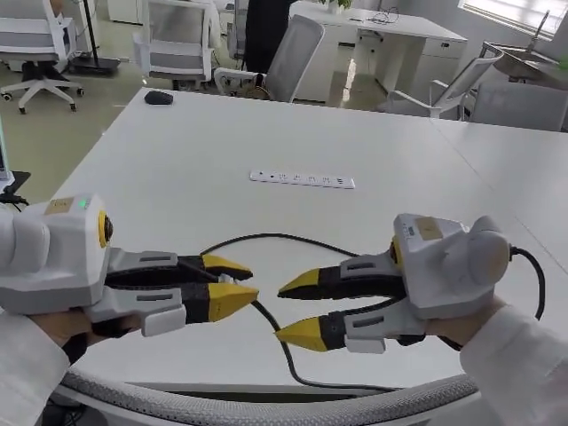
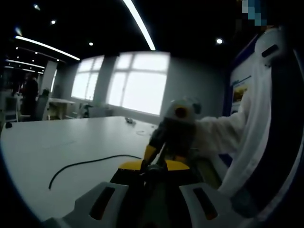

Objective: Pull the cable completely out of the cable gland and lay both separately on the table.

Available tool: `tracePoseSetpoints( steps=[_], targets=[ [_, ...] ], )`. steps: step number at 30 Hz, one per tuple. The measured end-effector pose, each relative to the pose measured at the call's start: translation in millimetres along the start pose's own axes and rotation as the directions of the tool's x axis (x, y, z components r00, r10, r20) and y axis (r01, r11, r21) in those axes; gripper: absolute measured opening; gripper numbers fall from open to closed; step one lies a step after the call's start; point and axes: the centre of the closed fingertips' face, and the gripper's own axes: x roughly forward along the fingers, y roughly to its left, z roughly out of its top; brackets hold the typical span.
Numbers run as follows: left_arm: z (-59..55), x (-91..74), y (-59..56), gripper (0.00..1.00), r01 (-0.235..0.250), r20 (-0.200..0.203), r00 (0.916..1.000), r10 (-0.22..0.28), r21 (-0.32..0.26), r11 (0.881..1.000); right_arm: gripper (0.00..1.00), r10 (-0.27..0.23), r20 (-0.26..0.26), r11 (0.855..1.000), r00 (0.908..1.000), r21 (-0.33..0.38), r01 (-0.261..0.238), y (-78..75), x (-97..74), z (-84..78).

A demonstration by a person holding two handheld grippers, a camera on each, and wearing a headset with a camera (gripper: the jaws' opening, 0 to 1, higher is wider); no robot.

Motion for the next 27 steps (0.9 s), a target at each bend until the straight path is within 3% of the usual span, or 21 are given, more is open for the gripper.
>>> tracePoseSetpoints(
  steps=[8, 11, 14, 27],
  targets=[
    [2.3, 1.8, -0.7, 0.17, -0.002, 0.000, 1.0000, 0.002, 0.009, 1.000, 0.22, 0.009, 0.015, 1.000, 0.9998, 0.006, -0.010, -0.9, 13.9, 2.9],
    [3.4, 2.4, 0.3, 0.17, -0.006, 0.000, 1.0000, 0.006, 0.012, 1.000, 0.18, 0.034, -0.005, 0.999, 0.9994, -0.003, -0.034, 3.5, 23.8, -1.7],
    [4.0, 3.4, 0.8, 0.17, -0.004, -0.003, 1.0000, 0.004, 0.014, 1.000, 0.03, 0.034, -0.020, 0.999, 0.9992, -0.018, -0.035, 2.2, 27.9, -5.9],
    [6.5, 12.9, 8.5, 0.17, -0.025, 0.002, 0.9997, 0.025, 0.006, 1.000, 0.03, 0.046, -0.014, 0.999, 0.9988, -0.019, -0.047, -10.7, 16.8, -7.1]
  ],
)
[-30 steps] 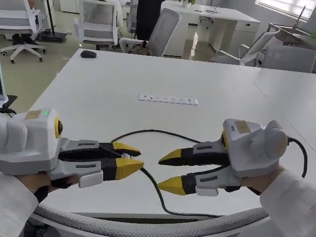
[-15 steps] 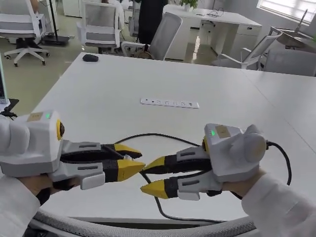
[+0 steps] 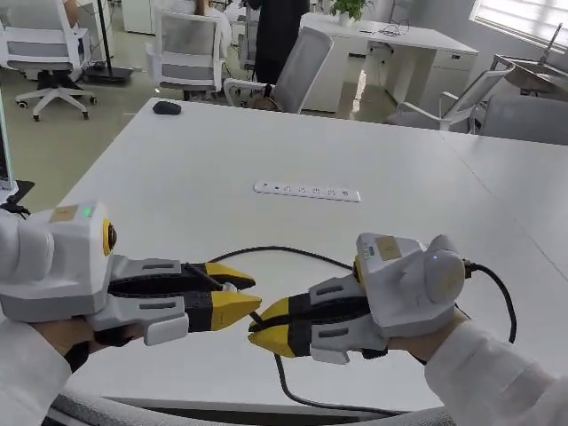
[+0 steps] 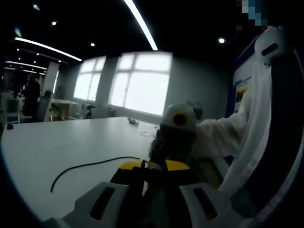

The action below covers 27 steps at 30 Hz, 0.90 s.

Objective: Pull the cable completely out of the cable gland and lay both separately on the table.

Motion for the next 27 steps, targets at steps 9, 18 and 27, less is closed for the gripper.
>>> tracePoseSetpoints(
  steps=[9, 18, 27],
  targets=[
    [6.1, 0.8, 22.1, 0.17, -0.078, 0.043, 0.9960, 0.078, -0.021, 0.997, 0.03, 0.018, -0.071, 1.000, 0.9973, 0.012, -0.017, -21.5, -9.1, -30.0],
    [7.4, -9.9, 53.8, 0.17, -0.119, 0.043, 0.9918, 0.120, -0.035, 0.992, 0.03, 0.021, -0.119, 0.997, 0.9927, 0.074, -0.012, -57.3, 2.0, -56.9],
    [7.7, -23.0, 88.0, 0.17, -0.133, 0.026, 0.9905, 0.135, -0.055, 0.990, 0.03, -0.088, -0.091, 0.951, 0.9920, 0.289, 0.110, -127.6, 13.4, -75.0]
  ],
)
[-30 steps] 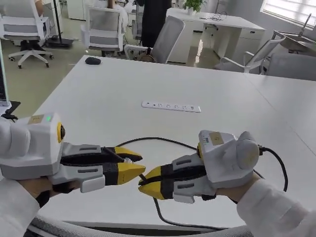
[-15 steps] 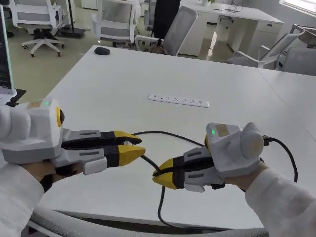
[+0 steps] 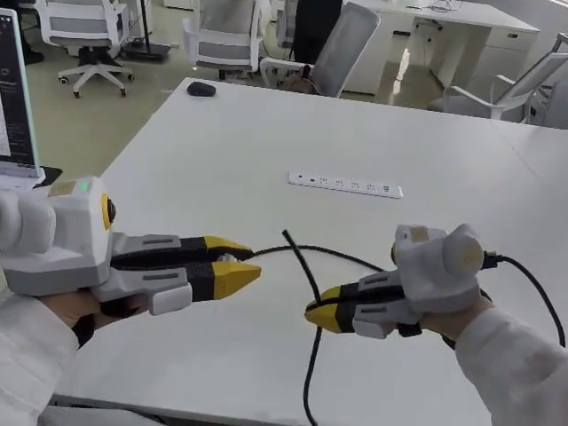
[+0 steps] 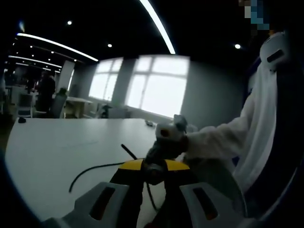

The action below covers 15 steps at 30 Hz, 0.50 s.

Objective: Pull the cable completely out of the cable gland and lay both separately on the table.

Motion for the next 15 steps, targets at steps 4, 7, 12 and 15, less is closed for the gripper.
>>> tracePoseSetpoints(
  steps=[4, 7, 12, 15],
  targets=[
    [-7.1, -5.7, 7.9, 0.17, -0.008, -0.010, 0.9999, 0.007, -0.016, 1.000, 0.03, -0.040, 0.015, 0.998, 0.9991, 0.059, 0.039, -25.7, 15.2, 8.2],
    [-13.6, -13.2, 17.9, 0.17, -0.024, -0.014, 0.9996, 0.024, -0.037, 0.999, 0.04, -0.074, 0.014, 0.990, 0.9972, 0.121, 0.072, -45.5, 28.5, 11.4],
    [-18.9, -22.7, 29.8, 0.17, -0.050, -0.001, 0.9987, 0.050, -0.071, 0.996, 0.04, -0.100, -0.003, 0.978, 0.9950, 0.186, 0.099, -71.1, 55.6, 13.2],
    [-25.2, -25.9, 33.1, 0.17, -0.049, -0.009, 0.9988, 0.048, -0.087, 0.995, 0.03, -0.150, 0.002, 0.956, 0.9887, 0.255, 0.144, -93.3, 73.1, 16.9]
  ],
)
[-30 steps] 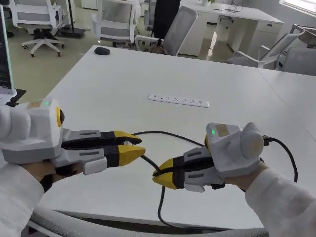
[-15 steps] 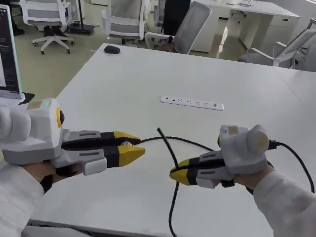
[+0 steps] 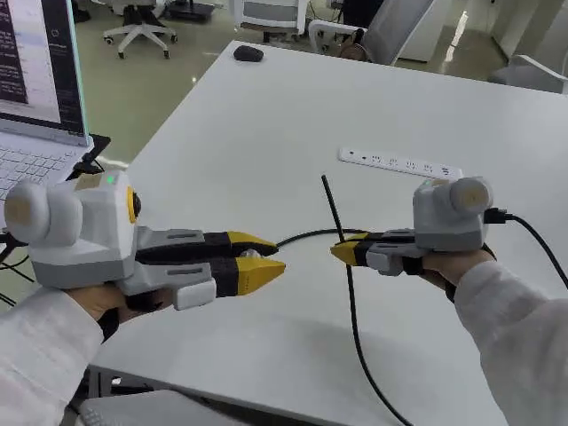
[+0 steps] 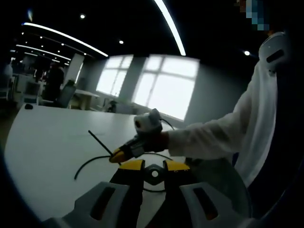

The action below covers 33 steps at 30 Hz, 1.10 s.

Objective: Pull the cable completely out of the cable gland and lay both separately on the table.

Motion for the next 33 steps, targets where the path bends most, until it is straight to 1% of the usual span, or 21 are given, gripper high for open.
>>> tracePoseSetpoints(
  steps=[1, 3, 7, 8, 9, 10, 11, 15, 16, 18, 19, 20, 22, 25, 27, 29, 30, 32, 33],
  targets=[
    [-3.2, -1.1, 2.2, 0.17, 0.000, -0.007, 1.0000, 0.000, -0.007, 1.000, 0.03, -0.036, 0.008, 0.999, 0.9993, 0.018, 0.036, -9.7, 7.5, 4.5],
    [-7.1, -2.4, 6.5, 0.17, -0.002, -0.010, 1.0000, 0.002, -0.024, 1.000, 0.03, -0.073, -0.009, 0.994, 0.9973, 0.086, 0.074, -22.6, 20.1, 5.5],
    [-12.3, -2.1, 14.8, 0.17, -0.004, -0.013, 0.9999, 0.004, -0.050, 0.999, 0.03, -0.095, -0.051, 0.981, 0.9942, 0.163, 0.102, -37.0, 41.1, -1.2],
    [-12.7, -1.9, 16.4, 0.17, -0.005, -0.012, 0.9999, 0.004, -0.054, 0.999, 0.03, -0.104, -0.074, 0.978, 0.9918, 0.176, 0.116, -42.1, 47.1, -6.2],
    [-12.7, -1.9, 17.8, 0.17, -0.006, -0.010, 0.9999, 0.005, -0.059, 0.998, 0.03, -0.113, -0.092, 0.976, 0.9894, 0.176, 0.128, -45.4, 50.8, -9.9],
    [-12.5, -1.9, 20.0, 0.17, -0.006, -0.006, 1.0000, 0.006, -0.065, 0.998, 0.03, -0.126, -0.118, 0.975, 0.9850, 0.171, 0.145, -50.3, 56.5, -15.8],
    [-12.6, -2.1, 21.4, 0.17, -0.007, -0.005, 1.0000, 0.007, -0.068, 0.998, 0.03, -0.130, -0.129, 0.974, 0.9830, 0.170, 0.151, -52.4, 60.1, -18.7],
    [-15.3, -3.4, 28.1, 0.17, -0.013, -0.007, 0.9999, 0.013, -0.083, 0.996, 0.03, -0.132, -0.183, 0.971, 0.9742, 0.173, 0.164, -58.8, 77.1, -31.9],
    [-16.6, -4.0, 30.6, 0.17, -0.015, -0.008, 0.9999, 0.014, -0.090, 0.996, 0.03, -0.134, -0.205, 0.972, 0.9696, 0.164, 0.169, -60.2, 81.7, -36.7],
    [-18.9, -4.6, 34.2, 0.17, -0.017, -0.012, 0.9998, 0.016, -0.099, 0.995, 0.04, -0.139, -0.230, 0.973, 0.9632, 0.148, 0.176, -62.6, 88.2, -43.4],
    [-19.8, -4.7, 36.1, 0.17, -0.019, -0.013, 0.9998, 0.018, -0.103, 0.994, 0.04, -0.138, -0.238, 0.973, 0.9614, 0.151, 0.177, -63.2, 90.5, -45.6],
    [-20.5, -4.8, 38.5, 0.17, -0.021, -0.013, 0.9997, 0.019, -0.108, 0.994, 0.04, -0.140, -0.249, 0.972, 0.9583, 0.151, 0.181, -68.6, 94.4, -48.8],
    [-21.2, -4.5, 41.4, 0.17, -0.022, -0.013, 0.9997, 0.021, -0.113, 0.993, 0.04, -0.148, -0.264, 0.969, 0.9529, 0.153, 0.193, -71.7, 97.4, -53.3],
    [-23.8, -2.9, 46.2, 0.17, -0.021, -0.019, 0.9996, 0.019, -0.125, 0.992, 0.05, -0.151, -0.273, 0.969, 0.9500, 0.150, 0.197, -78.2, 101.5, -57.6],
    [-25.2, -1.0, 48.5, 0.17, -0.020, -0.021, 0.9996, 0.018, -0.132, 0.991, 0.05, -0.152, -0.276, 0.970, 0.9490, 0.142, 0.197, -77.6, 101.8, -59.8],
    [-25.8, 1.3, 49.6, 0.17, -0.018, -0.019, 0.9997, 0.016, -0.137, 0.990, 0.06, -0.148, -0.284, 0.976, 0.9474, 0.114, 0.186, -79.4, 103.2, -62.6],
    [-26.0, 2.6, 50.2, 0.17, -0.018, -0.018, 0.9997, 0.015, -0.139, 0.990, 0.06, -0.147, -0.286, 0.976, 0.9470, 0.112, 0.185, -76.9, 102.2, -63.2],
    [-25.8, 6.0, 49.8, 0.17, -0.015, -0.013, 0.9998, 0.013, -0.145, 0.989, 0.06, -0.146, -0.286, 0.976, 0.9469, 0.115, 0.186, -77.3, 101.9, -64.4],
    [-26.5, 7.8, 49.6, 0.17, -0.015, -0.011, 0.9999, 0.013, -0.148, 0.989, 0.06, -0.143, -0.283, 0.976, 0.9485, 0.119, 0.183, -76.5, 101.9, -64.4]
  ],
)
